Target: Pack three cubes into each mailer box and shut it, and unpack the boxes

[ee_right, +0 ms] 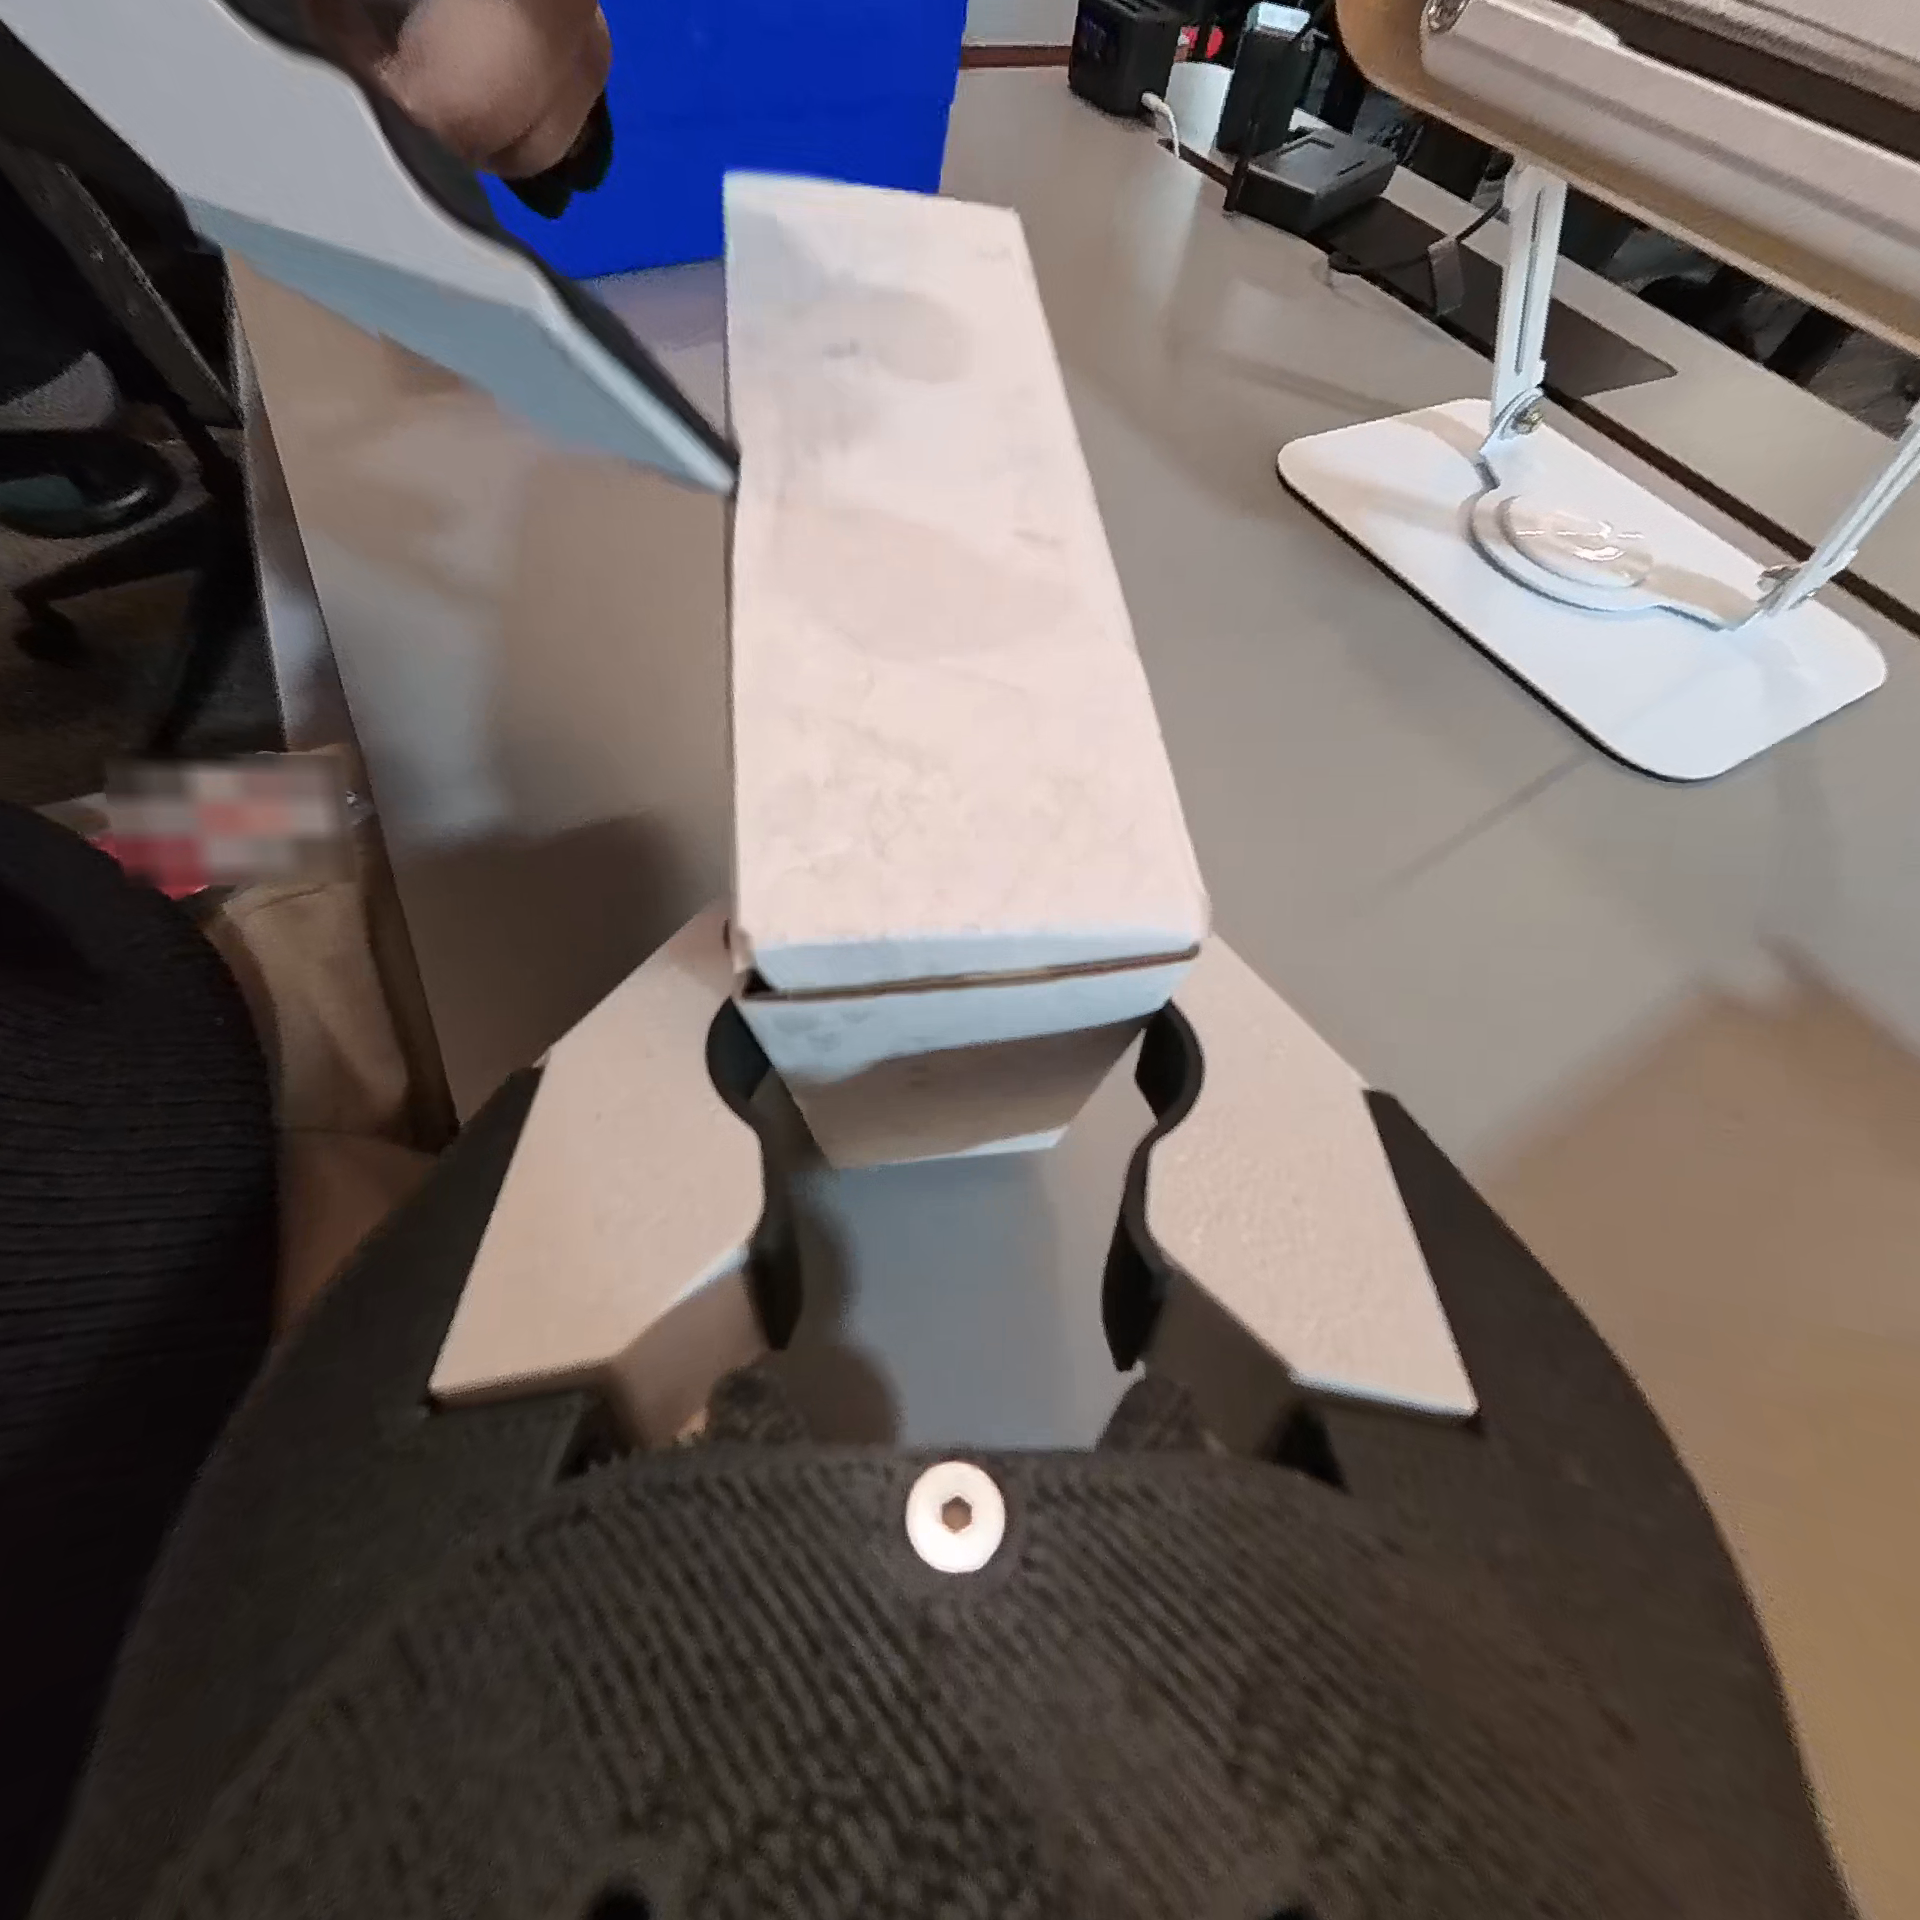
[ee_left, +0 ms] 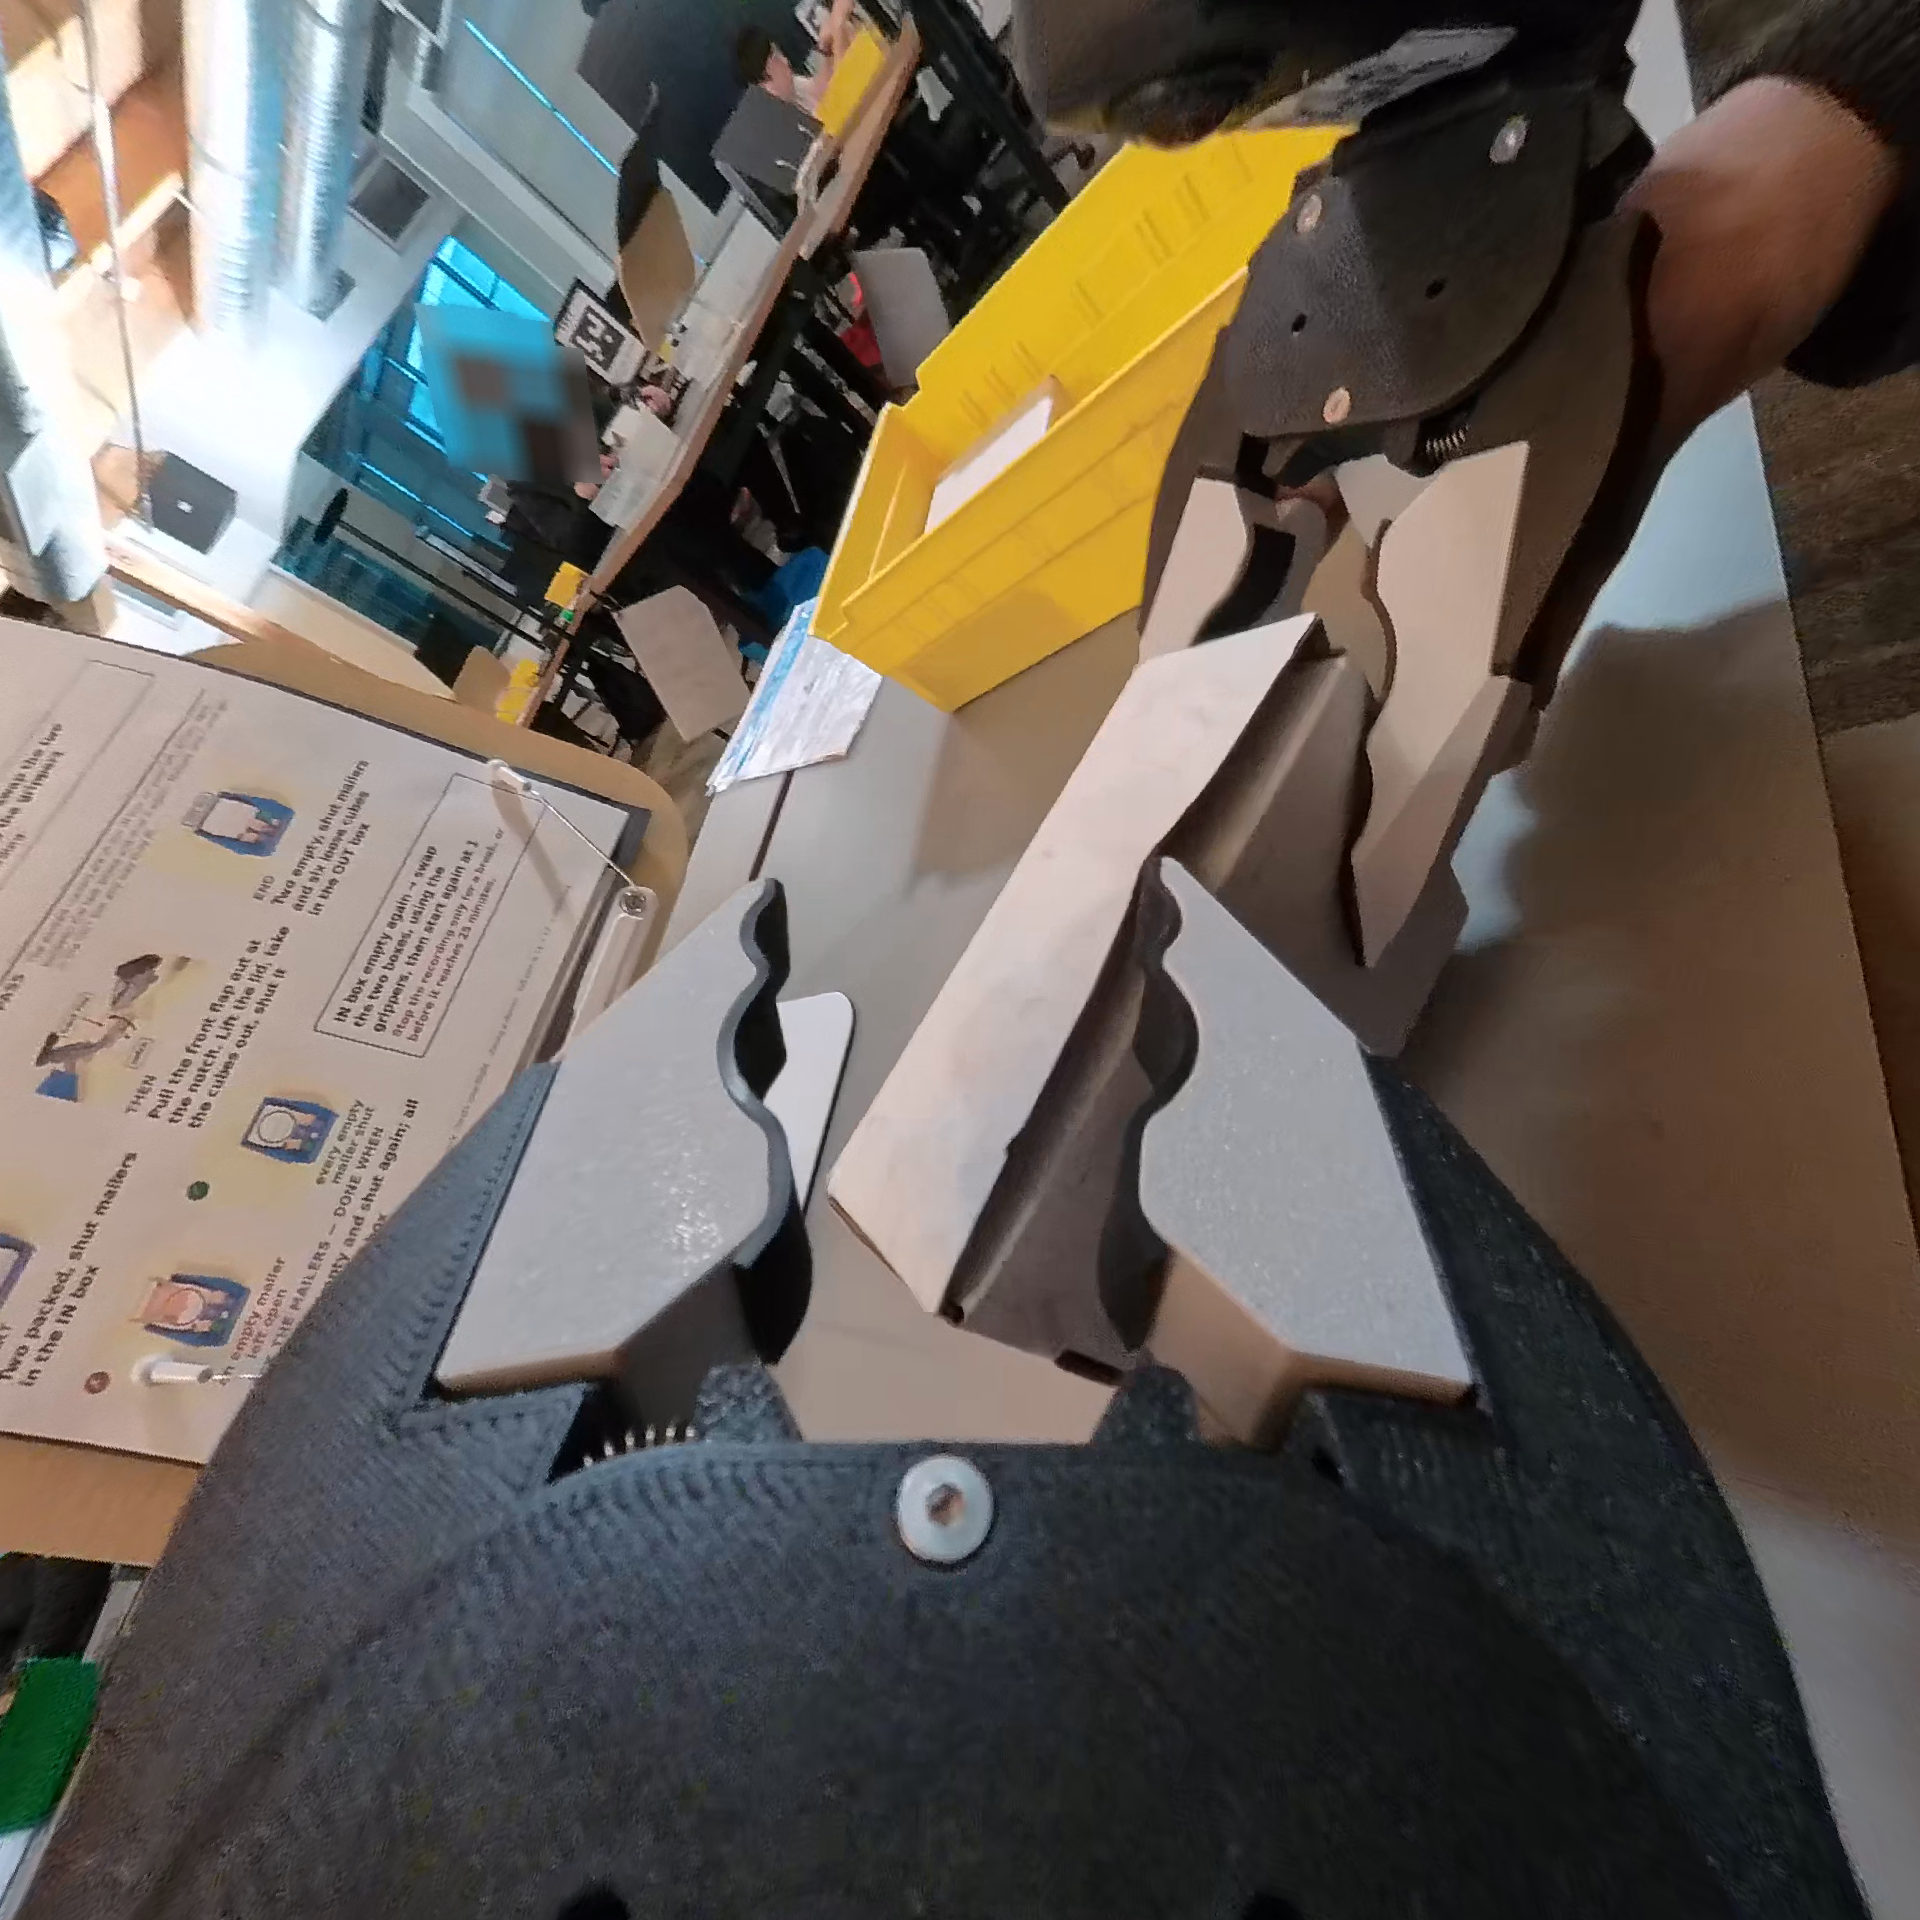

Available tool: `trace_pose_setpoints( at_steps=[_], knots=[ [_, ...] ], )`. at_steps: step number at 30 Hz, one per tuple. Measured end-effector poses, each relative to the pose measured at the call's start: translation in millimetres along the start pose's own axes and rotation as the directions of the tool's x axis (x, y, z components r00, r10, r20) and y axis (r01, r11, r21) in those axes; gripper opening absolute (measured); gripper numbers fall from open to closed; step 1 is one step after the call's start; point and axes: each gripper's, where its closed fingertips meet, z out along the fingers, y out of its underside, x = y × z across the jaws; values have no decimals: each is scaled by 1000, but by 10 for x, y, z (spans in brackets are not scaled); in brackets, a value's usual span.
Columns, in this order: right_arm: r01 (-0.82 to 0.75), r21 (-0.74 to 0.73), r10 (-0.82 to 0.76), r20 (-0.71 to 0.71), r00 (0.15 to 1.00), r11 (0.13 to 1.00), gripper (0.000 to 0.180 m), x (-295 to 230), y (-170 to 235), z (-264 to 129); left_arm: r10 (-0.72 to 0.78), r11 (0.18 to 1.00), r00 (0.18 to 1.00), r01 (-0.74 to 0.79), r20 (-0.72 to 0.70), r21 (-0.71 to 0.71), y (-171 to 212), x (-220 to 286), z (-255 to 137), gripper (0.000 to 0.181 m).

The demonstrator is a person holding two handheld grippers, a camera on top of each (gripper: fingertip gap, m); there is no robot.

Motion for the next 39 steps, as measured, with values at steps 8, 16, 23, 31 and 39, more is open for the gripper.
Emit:
trace_pose_setpoints(
  at_steps=[8,16,23,31,39],
  knots=[
    [-42,37,42,5,999,998,73,30,-53,-19,25,1000,999,-26,-37,-11,39,81,6,46],
    [52,13,-51,-42,998,999,73,23,-22,6,70,995,996,-74,-48,-67,194,103,19,54],
    [140,34,-134,-134,982,990,72,101,-126,-51,52,998,992,-56,-115,-38,108,203,1,10],
    [291,-55,-296,-162,941,955,72,47,-50,-6,40,999,998,-42,-51,-27,41,-9,-82,4],
    [534,-119,-546,-221,808,837,73,-48,-79,23,128,991,989,-126,69,-39,26,-198,-151,22]
  ],
)
